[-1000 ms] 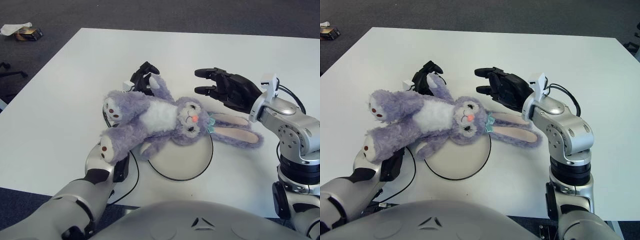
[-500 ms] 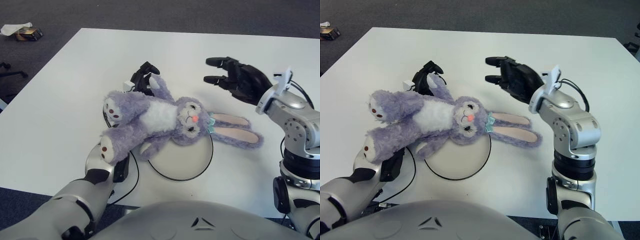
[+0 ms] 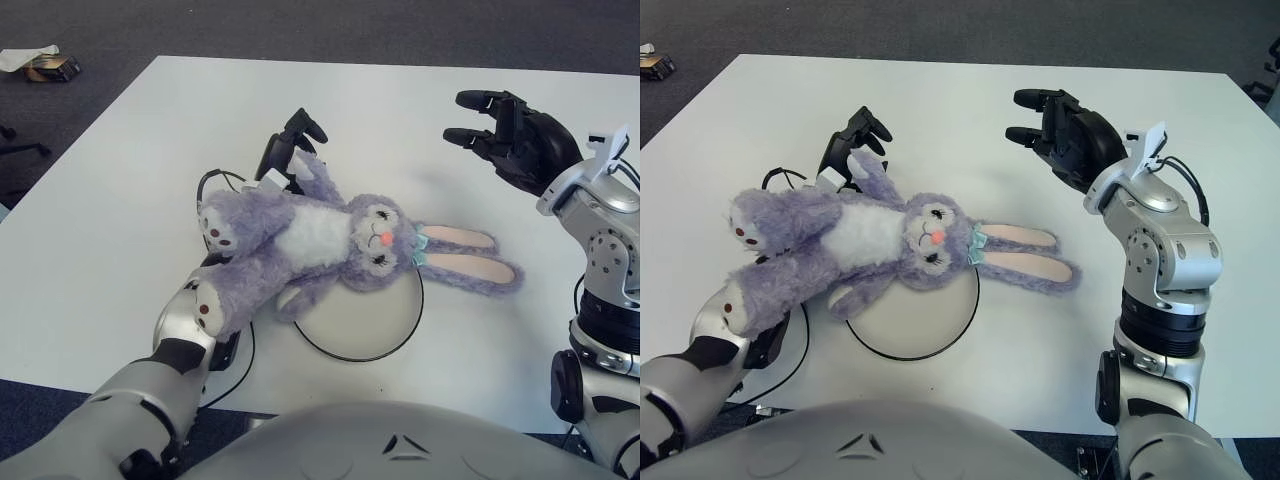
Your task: Put the doll into the plate.
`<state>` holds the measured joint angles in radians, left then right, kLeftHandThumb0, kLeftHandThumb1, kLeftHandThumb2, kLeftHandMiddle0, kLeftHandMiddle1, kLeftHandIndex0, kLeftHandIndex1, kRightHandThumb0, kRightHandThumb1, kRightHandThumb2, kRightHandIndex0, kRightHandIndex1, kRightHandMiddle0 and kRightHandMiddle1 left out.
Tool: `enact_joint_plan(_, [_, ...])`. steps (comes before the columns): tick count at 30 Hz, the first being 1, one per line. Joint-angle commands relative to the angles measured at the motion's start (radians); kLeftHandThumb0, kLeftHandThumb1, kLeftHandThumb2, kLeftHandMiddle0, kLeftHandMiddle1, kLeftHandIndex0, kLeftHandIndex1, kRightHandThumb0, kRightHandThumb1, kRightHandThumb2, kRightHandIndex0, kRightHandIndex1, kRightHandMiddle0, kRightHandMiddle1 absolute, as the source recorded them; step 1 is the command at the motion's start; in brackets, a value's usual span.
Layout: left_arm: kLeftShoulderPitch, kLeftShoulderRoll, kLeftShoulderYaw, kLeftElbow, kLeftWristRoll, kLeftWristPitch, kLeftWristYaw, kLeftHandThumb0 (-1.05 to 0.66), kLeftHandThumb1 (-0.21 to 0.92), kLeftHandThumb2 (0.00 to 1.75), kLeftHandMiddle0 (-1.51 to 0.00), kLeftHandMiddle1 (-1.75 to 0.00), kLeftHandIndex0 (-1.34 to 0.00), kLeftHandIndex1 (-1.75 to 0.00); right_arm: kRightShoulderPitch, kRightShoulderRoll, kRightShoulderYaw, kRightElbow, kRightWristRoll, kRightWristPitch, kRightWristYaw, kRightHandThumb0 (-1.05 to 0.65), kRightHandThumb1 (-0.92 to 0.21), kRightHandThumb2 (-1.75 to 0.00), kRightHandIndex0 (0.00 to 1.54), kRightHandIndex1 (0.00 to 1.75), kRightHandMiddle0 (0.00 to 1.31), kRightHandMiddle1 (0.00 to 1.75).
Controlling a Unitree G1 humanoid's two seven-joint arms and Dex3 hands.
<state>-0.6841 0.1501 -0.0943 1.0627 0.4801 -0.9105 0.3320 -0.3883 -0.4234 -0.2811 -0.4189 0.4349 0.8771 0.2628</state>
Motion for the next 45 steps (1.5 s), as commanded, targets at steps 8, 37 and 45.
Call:
enact_joint_plan(8, [0.016,0.105,-0.209,0.029,0.311,-0.018,0.439,-0.01,0.48,1.11,-0.56,-1.66,-0.24,-1.75,-0.022,-0.018,-0.05,0.066,-0.005,-0.045,-0.02,-0.86,-0.92,-0.96,0.19,0.78,0.0,1.05])
enact_joint_plan(37, [-0.006,0.119,-0.309,0.064,0.237,0.145,0.347,-0.01,0.52,1.07,-0.51,-1.68,-0.22,-1.75,0.079,-0.035,-0.061,0.221,-0.025,-0.163,0.024,-0.8,-0.92,-0.95,0.29,0.87,0.0,1.06])
enact_joint_plan(45, [0.01,0.044,-0.126,0.107,-0.121,0.195,-0.119,-0.01,0.43,1.17,-0.59,-1.66,-0.28,-1.75,0.131,0.011,-0.073,0.315,-0.063,-0.318,0.001,-0.75,-0.92,-0.94,0.41,1.04,0.04,1.47])
